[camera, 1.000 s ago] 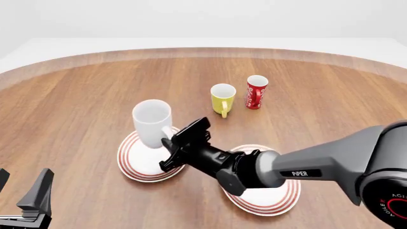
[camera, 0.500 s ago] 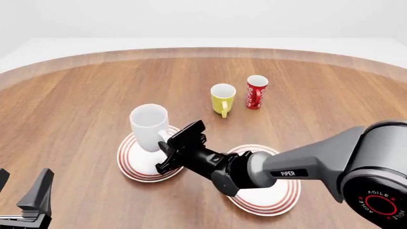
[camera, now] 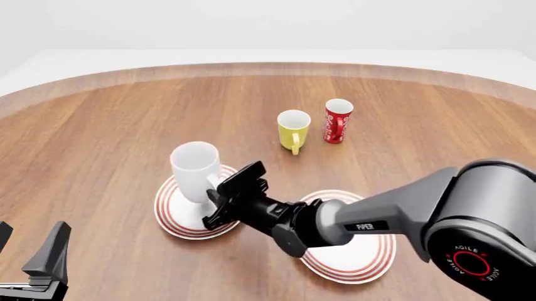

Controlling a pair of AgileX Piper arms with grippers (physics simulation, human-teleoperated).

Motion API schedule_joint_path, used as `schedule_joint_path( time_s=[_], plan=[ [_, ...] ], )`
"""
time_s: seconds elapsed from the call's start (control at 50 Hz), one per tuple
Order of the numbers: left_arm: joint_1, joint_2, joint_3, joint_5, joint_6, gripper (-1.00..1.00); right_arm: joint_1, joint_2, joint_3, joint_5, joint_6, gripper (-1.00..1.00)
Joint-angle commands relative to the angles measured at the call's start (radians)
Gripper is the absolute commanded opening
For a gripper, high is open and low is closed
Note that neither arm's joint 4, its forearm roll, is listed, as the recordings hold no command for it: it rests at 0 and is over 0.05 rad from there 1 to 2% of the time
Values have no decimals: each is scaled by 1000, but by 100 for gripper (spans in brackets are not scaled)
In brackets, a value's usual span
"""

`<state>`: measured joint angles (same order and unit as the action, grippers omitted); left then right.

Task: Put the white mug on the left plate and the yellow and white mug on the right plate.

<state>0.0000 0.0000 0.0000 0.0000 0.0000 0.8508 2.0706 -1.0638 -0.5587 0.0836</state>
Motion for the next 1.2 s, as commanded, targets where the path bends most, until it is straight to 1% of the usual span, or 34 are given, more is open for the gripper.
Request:
schedule_joint_path(
  time_s=[0.02,0.34,0.94,0.96,1.2],
  plan=[
    [0,0,0,0,0,100,-2,26,-22,2,12,-100],
    [0,0,0,0,0,100,-8,60,-40,5,21,-100],
    [0,0,0,0,0,100,-10,65,-44,9,24,-100],
    [0,0,0,0,0,100,-17,67,-45,13,30,100],
    [0,0,0,0,0,100,-18,61,-43,16,28,100]
  ],
)
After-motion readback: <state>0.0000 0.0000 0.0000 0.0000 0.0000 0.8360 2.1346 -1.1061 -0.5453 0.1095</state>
